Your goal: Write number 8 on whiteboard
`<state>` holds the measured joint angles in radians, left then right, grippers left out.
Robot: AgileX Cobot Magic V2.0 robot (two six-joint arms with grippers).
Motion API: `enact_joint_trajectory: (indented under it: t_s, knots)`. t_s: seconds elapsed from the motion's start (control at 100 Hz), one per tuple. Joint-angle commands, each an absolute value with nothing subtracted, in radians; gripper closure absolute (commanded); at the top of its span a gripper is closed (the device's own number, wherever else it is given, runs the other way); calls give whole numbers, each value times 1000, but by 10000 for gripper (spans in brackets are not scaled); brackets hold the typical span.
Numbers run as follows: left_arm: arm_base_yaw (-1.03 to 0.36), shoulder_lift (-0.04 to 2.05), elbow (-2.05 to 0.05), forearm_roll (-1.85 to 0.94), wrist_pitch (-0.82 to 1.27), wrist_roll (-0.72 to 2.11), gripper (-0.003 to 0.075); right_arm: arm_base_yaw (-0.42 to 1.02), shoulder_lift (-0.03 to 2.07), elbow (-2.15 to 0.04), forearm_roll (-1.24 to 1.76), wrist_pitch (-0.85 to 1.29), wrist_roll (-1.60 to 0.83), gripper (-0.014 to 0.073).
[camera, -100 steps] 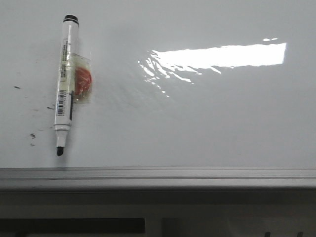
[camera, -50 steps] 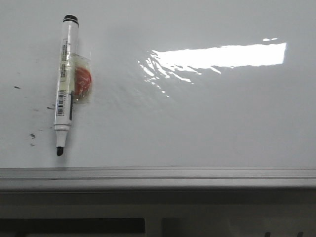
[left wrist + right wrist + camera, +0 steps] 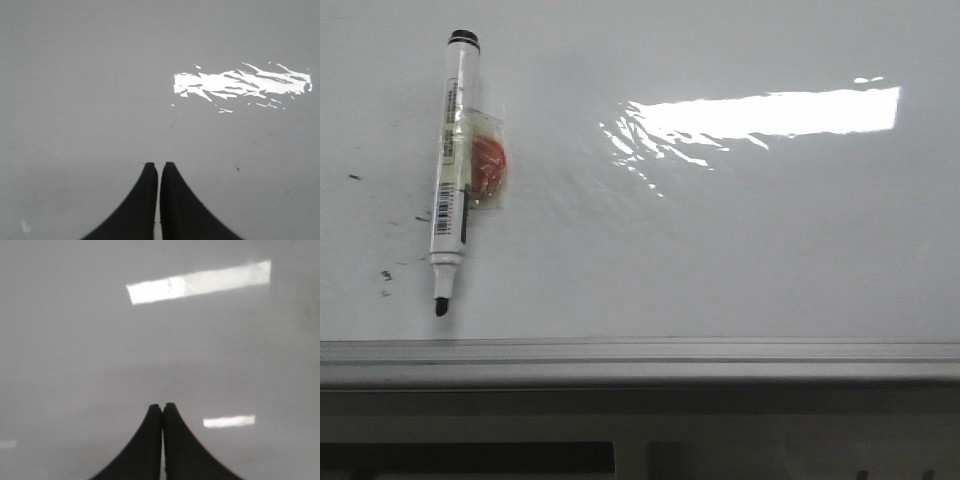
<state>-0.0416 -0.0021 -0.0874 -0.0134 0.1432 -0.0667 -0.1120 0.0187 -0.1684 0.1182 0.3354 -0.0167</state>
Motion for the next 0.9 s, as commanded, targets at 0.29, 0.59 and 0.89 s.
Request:
enact_joint_trajectory:
  t_s: [0.29,0.59,0.89]
  knots:
    - [-41,155,-240,32,197,-71,723,-90,202,-311,123,345,-26,657]
    - [-41,261,-210,-11,-31,-71,241,-44,202,-285,121,318,-26,657]
    - [-225,454,-208,22,-237,-73,294,-44,202,-281,121,318,-26,657]
